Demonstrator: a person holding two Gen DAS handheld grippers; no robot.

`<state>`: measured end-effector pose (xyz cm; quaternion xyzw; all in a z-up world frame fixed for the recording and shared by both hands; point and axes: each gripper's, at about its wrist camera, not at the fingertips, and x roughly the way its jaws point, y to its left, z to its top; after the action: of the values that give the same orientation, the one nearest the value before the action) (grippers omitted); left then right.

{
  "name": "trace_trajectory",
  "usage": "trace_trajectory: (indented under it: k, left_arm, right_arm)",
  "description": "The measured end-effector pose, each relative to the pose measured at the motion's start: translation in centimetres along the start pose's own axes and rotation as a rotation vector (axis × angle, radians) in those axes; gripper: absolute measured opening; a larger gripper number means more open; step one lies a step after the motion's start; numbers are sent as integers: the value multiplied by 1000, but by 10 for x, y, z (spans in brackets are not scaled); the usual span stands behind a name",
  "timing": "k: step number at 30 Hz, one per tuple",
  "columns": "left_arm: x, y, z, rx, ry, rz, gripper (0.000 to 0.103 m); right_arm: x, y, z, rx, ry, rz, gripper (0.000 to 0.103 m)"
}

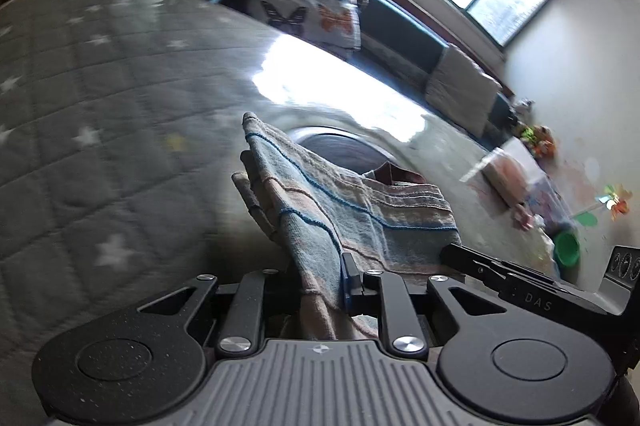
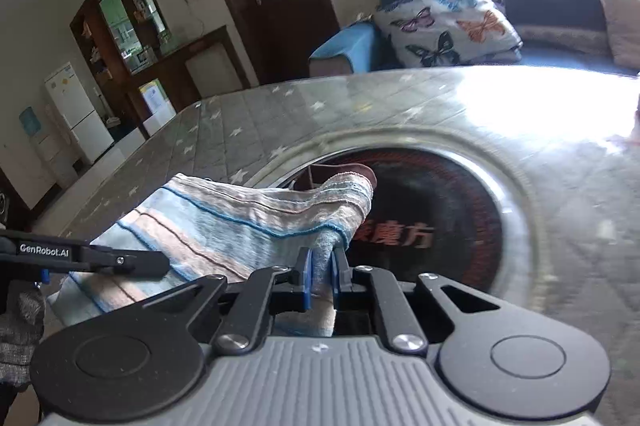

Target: Fold clothes

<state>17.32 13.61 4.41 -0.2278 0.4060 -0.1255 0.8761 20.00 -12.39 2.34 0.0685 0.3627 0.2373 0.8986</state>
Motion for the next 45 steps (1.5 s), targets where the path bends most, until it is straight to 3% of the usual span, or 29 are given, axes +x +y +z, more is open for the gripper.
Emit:
trace_trajectory:
  k: [9,18,25,28,30,32,37,45]
  left_arm:
    - [49,-102,-6,124,22,-88,19]
    - [115,-187,-14,224,64,-128,19]
    - [156,-208,-21,252,105,-129,21]
    - [169,-208,-27,284,118,-58,26]
    - [169,-205,-26,304,102,-15,45]
    - [165,-201,-24,318,80,17,52]
    - [157,-206,-10,333,2,59,51]
    - [175,-242,-1,403,-1,-26,40]
  right_arm:
    - [-82,-66,-1,24,-93,-152,9]
    - [-123,-141,8,47,-138,-300,9]
    - [-129,-193,1,86,-136,-379,9]
    - [-122,-214,-8,124,-101,-391,10]
    - [-116,-223,-16,137,-79,-409,13]
    - [-112,-230,-22,148,-65,-428,13]
    - [-115,-233,-19,149,-96,-420,17]
    - [-90,-234,-5,140,-87,-359,24]
